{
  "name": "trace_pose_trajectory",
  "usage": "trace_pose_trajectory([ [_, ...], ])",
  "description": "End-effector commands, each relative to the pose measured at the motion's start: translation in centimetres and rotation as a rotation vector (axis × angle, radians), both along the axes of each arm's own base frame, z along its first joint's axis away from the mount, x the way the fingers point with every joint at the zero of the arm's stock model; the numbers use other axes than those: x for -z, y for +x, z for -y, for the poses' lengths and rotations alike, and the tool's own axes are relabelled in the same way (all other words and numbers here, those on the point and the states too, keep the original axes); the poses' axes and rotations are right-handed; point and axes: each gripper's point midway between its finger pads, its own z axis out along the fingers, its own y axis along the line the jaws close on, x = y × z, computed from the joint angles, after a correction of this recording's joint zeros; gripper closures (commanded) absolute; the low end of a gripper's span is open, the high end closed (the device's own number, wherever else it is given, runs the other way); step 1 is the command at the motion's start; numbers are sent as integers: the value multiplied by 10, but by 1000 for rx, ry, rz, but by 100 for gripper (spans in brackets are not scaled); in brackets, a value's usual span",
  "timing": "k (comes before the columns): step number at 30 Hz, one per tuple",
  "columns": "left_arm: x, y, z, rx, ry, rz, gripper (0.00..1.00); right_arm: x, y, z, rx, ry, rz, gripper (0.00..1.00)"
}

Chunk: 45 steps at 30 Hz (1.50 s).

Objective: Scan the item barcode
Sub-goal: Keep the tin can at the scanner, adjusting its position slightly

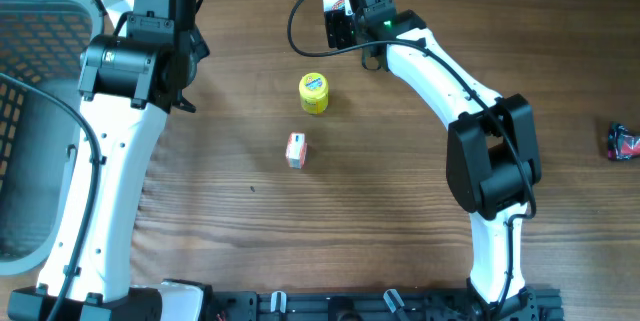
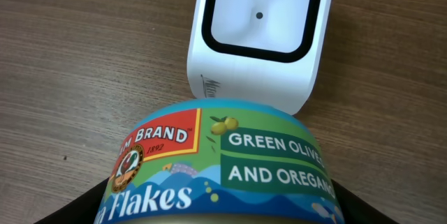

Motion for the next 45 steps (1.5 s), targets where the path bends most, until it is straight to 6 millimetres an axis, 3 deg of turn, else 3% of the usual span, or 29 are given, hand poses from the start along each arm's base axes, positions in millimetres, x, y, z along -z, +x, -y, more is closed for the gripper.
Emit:
trace_pose_trajectory([
  [1,0,-1,-5,-29,9,10,0,-30,9,-6,-5,53,75,49],
  [5,0,-1,-5,-28,9,9,0,-67,39,-10,-14,81,275,50],
  [9,0,-1,-5,-28,10,9,0,-82,63,-11,-38,83,419,50],
  [15,0,-1,-5,-28,9,9,0,-54,90,-19,-70,64,547,48],
  [27,0,-1,-5,-28,10,10,0,-9,106,-17,-35,43,603,47],
  [45,-1,-2,-8,-37,23,12,0,-4,111,-7,3,5,636,48],
])
